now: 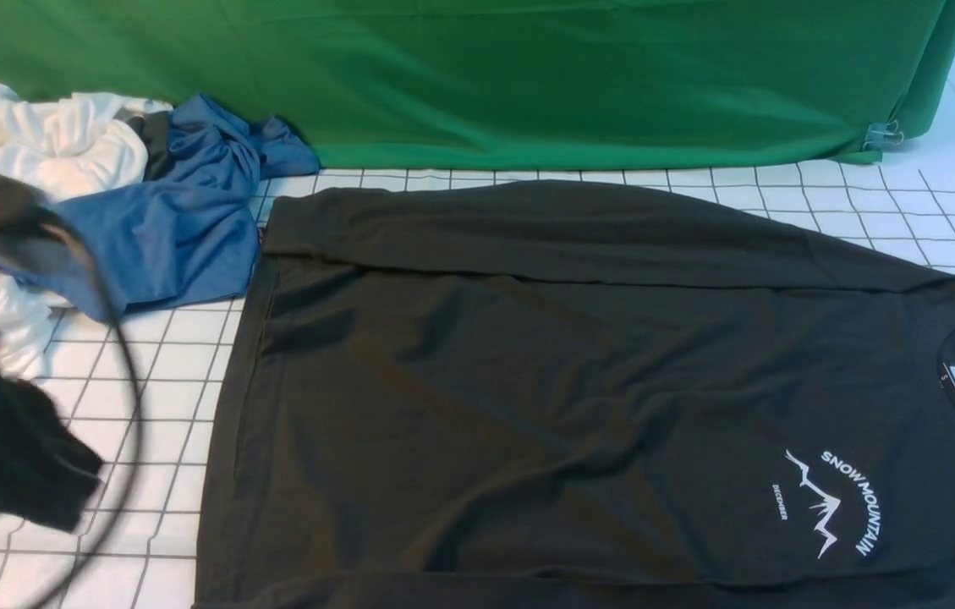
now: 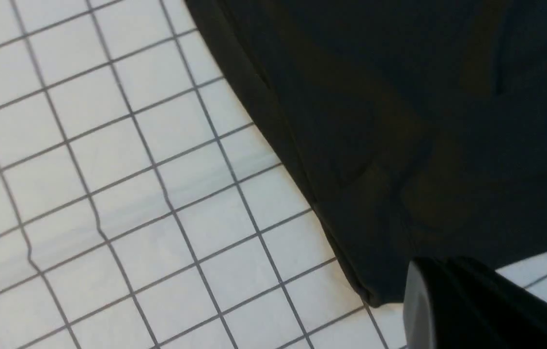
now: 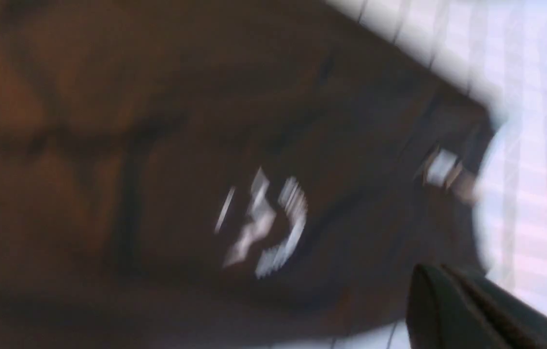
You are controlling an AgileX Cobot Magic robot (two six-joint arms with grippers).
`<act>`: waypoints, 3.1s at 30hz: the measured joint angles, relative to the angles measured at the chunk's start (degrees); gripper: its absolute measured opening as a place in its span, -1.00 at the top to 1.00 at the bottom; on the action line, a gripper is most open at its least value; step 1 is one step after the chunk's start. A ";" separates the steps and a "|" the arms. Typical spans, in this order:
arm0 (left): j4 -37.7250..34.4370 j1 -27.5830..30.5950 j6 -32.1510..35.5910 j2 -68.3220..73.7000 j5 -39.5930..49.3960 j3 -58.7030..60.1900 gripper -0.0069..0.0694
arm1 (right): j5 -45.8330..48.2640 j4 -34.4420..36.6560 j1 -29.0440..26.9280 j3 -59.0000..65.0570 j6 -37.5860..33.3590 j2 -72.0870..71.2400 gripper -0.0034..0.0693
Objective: Fold a long-sleeved shirt over a white checkered tablecloth.
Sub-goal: 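Grasp the left edge of the dark T-shirt lying flat on the table, then fold the left side of the black T-shirt inward over its body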
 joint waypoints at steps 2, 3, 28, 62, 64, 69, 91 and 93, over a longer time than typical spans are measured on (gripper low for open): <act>1.73 -4.32 0.63 3.56 0.28 0.00 0.84 | 3.61 0.12 2.90 -0.10 -0.21 1.15 0.87; 2.89 -6.58 1.17 5.38 0.12 0.06 0.81 | 4.81 0.17 4.58 -0.10 -0.44 1.40 0.87; 13.64 -15.87 4.15 38.36 -16.54 5.46 -0.10 | 7.16 0.28 13.49 -0.51 -2.43 1.23 0.87; 17.05 -15.99 3.64 28.94 -12.46 -7.61 0.84 | 4.51 0.22 13.49 -0.51 -2.47 1.23 0.86; 18.81 -15.99 3.64 29.66 -12.21 -9.98 0.84 | 4.51 0.16 13.49 -0.51 -2.47 1.23 0.86; 22.29 -15.93 3.69 32.84 -10.25 -16.77 0.84 | 4.51 -0.35 13.49 -0.51 -2.47 1.23 0.86; 25.49 -13.40 4.63 44.62 -8.08 -39.60 0.84 | 3.32 -10.49 13.54 0.48 3.13 1.60 0.86; 24.65 -12.15 4.76 44.84 -8.30 -39.99 0.84 | 2.40 -14.35 13.54 2.20 5.84 2.37 0.86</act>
